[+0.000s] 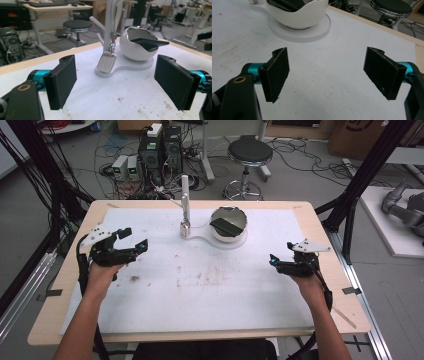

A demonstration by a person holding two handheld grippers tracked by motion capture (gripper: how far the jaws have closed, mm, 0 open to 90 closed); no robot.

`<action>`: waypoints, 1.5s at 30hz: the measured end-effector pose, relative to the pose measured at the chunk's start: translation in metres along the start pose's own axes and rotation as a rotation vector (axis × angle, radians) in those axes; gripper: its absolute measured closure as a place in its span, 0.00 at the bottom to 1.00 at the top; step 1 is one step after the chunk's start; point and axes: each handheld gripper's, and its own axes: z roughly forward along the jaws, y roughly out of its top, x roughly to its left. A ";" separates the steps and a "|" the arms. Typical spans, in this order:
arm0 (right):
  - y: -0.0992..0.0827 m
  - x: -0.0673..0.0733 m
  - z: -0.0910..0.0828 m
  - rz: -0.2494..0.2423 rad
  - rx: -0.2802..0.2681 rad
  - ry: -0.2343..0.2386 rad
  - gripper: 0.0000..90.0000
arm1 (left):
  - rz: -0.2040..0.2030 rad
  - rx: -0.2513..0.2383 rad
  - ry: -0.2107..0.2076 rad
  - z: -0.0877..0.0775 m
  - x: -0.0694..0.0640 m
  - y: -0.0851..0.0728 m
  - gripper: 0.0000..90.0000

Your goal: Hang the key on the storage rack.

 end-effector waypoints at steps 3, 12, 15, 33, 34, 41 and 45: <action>-0.001 0.001 0.000 -0.004 0.011 0.002 0.23 | -0.037 -0.006 0.020 -0.001 0.003 -0.016 0.20; -0.002 0.000 0.004 0.007 0.017 0.001 0.23 | -0.042 0.013 0.083 -0.002 0.006 -0.035 0.20; -0.003 0.000 0.004 0.004 0.019 0.001 0.23 | -0.044 0.018 0.083 -0.003 0.005 -0.037 0.20; -0.004 0.001 0.004 0.012 0.024 -0.008 0.23 | -0.027 0.029 0.048 0.006 -0.008 -0.038 0.20; -0.004 0.000 0.003 0.012 0.026 -0.008 0.23 | -0.026 0.030 0.048 0.006 -0.009 -0.038 0.20; -0.004 0.000 0.002 0.021 0.022 -0.011 0.23 | -0.029 0.031 0.035 0.006 -0.011 -0.040 0.20; -0.005 -0.001 0.002 0.024 0.022 -0.010 0.23 | -0.033 0.029 0.033 0.007 -0.011 -0.040 0.20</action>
